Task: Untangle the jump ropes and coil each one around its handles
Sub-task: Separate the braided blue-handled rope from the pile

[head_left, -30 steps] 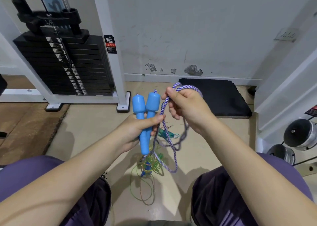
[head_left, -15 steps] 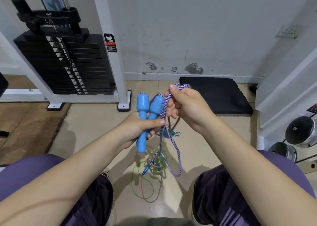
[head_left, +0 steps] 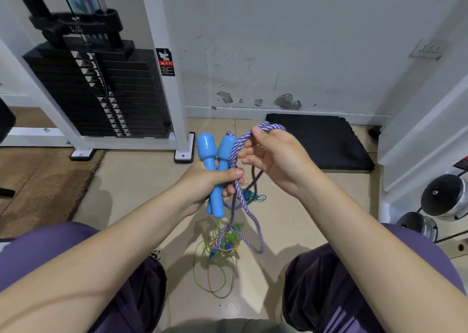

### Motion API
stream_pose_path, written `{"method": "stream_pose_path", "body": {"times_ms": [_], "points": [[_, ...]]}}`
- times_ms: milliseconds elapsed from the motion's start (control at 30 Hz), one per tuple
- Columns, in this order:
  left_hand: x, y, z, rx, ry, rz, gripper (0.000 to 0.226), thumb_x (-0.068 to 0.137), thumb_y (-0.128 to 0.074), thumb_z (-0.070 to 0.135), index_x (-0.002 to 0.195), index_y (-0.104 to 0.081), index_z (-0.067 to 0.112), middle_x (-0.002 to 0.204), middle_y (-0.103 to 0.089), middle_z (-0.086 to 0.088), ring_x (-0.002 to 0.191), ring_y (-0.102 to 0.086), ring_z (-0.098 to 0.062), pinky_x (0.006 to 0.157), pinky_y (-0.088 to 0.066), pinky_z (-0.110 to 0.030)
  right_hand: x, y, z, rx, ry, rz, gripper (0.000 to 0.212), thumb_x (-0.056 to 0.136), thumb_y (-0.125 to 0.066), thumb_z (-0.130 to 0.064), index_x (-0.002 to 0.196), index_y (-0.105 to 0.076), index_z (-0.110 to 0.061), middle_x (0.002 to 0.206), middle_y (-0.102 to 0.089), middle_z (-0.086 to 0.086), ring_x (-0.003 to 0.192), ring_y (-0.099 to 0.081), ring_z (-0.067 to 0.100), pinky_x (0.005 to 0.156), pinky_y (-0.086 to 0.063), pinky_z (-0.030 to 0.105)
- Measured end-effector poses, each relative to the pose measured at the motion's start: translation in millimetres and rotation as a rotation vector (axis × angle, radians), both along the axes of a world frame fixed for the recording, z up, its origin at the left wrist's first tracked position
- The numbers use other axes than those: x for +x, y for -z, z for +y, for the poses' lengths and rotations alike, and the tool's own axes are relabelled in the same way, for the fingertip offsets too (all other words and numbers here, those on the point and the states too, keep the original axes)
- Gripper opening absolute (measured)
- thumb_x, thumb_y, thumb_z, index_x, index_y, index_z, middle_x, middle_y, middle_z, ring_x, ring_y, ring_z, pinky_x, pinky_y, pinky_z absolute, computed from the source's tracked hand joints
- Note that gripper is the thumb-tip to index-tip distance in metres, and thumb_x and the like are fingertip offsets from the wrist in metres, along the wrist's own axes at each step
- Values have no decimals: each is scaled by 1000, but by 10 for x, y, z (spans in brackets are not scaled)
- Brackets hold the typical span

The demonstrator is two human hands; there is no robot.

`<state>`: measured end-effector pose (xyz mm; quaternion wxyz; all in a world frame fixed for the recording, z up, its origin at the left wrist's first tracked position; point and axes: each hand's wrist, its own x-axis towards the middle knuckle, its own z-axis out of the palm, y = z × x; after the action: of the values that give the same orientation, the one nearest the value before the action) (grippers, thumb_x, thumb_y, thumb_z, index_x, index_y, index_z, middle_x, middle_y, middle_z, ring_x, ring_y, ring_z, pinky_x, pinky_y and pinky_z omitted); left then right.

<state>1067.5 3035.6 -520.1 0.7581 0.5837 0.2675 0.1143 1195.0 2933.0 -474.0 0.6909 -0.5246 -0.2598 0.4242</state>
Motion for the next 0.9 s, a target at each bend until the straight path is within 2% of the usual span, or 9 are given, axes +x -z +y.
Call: {"method": "stream_pose_path", "body": {"times_ms": [67,167,233,367,467,567,700,767,900], "points": [[-4,-41,66,-48,-76,-41,12,82,-72,10,88,-65,3,74,-68,-10,52,-54,-16,49,-45,-22,32,81,-5,-128,-11,-195,15,96,-59,-19,91,-52,-7,77,-60,9,71,-64,19,68,-53,30],[-16,-96,136,-113,-127,-87,19,79,-73,17,86,-63,2,71,-63,-9,57,-55,-17,53,-50,-24,7,274,-26,-331,-278,-389,36,82,-76,-30,105,-54,-12,97,-69,7,96,-67,20,85,-50,35],[-28,-126,155,-139,-178,-81,12,87,-69,13,85,-62,3,74,-67,-8,56,-56,-15,54,-51,-24,-78,377,-29,-348,-457,-398,28,87,-73,-19,109,-58,-10,100,-67,7,96,-65,20,93,-50,35],[-56,-143,225,-135,-347,-107,7,92,-66,10,87,-61,7,73,-70,-4,50,-55,-10,48,-47,-19,-82,402,-15,-371,-441,-394,8,98,-55,-7,98,-57,1,72,-62,11,62,-62,20,71,-53,31],[-85,-171,318,-113,-493,-153,10,92,-65,8,84,-60,7,68,-70,-2,49,-56,-9,49,-47,-18,17,340,-68,-440,-484,-454,22,101,-51,-20,89,-59,-4,61,-56,5,55,-58,20,66,-49,31],[-128,-145,453,-185,-614,-176,11,93,-65,8,84,-58,9,72,-68,-3,49,-56,-9,50,-49,-18,42,299,-88,-414,-446,-441,34,104,-43,-31,84,-55,-6,56,-38,2,50,-43,15,66,-46,33],[-141,-94,412,-349,-482,-125,11,95,-63,16,86,-60,11,81,-69,-4,51,-57,-6,49,-48,-16,9,241,-48,-282,-307,-287,36,106,-36,-30,76,-44,-13,56,-26,-2,48,-24,13,50,-31,26],[-123,-65,313,-414,-421,-71,13,97,-60,16,86,-58,9,88,-70,-11,47,-58,-5,47,-48,-15,-7,224,-32,-213,-278,-191,34,106,-36,-27,76,-44,-12,58,-31,2,47,-28,13,48,-29,24],[-112,-7,199,-421,-314,35,11,95,-62,17,93,-59,7,99,-69,-15,49,-59,-6,48,-48,-15,-22,204,11,-147,-211,-89,31,105,-38,-21,80,-52,-8,62,-50,5,51,-49,17,55,-47,26]]}}
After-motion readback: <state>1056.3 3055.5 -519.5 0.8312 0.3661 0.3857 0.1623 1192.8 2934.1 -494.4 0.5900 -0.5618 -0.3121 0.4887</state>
